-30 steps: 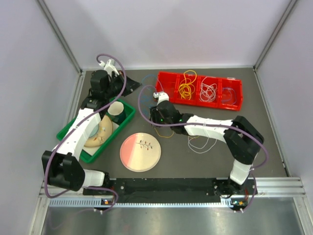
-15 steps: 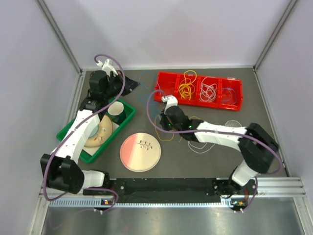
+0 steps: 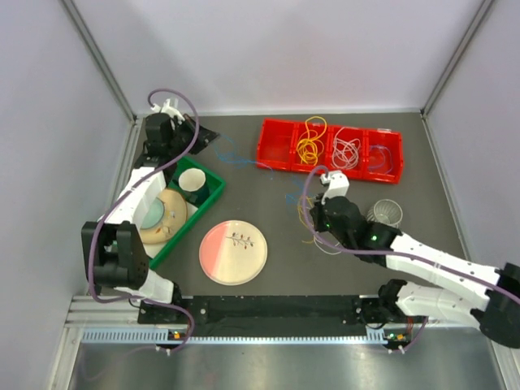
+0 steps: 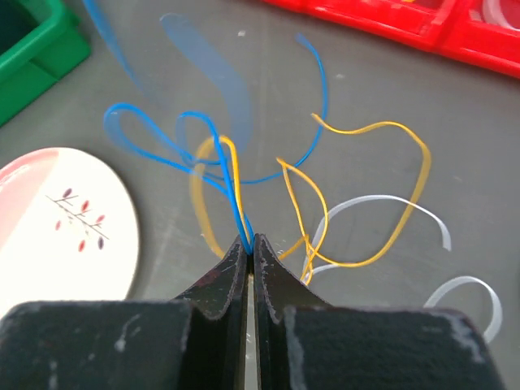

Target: Untangle the cables

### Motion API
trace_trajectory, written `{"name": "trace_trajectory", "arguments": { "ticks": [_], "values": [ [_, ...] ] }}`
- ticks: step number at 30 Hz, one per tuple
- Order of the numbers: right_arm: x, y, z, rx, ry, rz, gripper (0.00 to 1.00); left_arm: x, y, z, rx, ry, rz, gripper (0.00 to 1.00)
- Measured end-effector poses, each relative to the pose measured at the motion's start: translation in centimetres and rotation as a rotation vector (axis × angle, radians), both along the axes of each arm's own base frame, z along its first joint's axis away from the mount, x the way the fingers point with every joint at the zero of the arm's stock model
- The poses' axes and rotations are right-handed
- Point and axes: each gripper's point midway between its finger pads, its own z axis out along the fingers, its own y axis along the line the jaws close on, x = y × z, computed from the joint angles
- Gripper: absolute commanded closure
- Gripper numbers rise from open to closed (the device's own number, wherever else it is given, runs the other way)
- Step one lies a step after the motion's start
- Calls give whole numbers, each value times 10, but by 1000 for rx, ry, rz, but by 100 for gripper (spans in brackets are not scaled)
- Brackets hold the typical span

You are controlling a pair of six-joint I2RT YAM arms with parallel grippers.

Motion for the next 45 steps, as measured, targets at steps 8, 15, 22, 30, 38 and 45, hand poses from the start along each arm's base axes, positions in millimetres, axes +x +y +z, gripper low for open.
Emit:
{"name": "trace_trajectory", "arguments": {
  "ticks": [8,15,22,30,38,45],
  "values": [
    [-5,-55,-28,-61,46,-141,100,8,27,6,-15,-27,53,100],
    [-3,-91,-32,-94,56,-249,100,-2,43,32,-7,-89,76,100],
    [-4,-97,-16,-44,17,-268,100,-14,-3,50,-46,-131,-78,100],
    [-19,-99,-14,19,55,-267,100,1,-90,64,-57,-217,-288,100],
    [-29,-107,-17,26,89,-286,100,69,-124,30,-6,-248,-237,100],
    [-34,-111,-21,33,112,-303,100,125,-145,-19,85,-248,-154,100]
  ]
}}
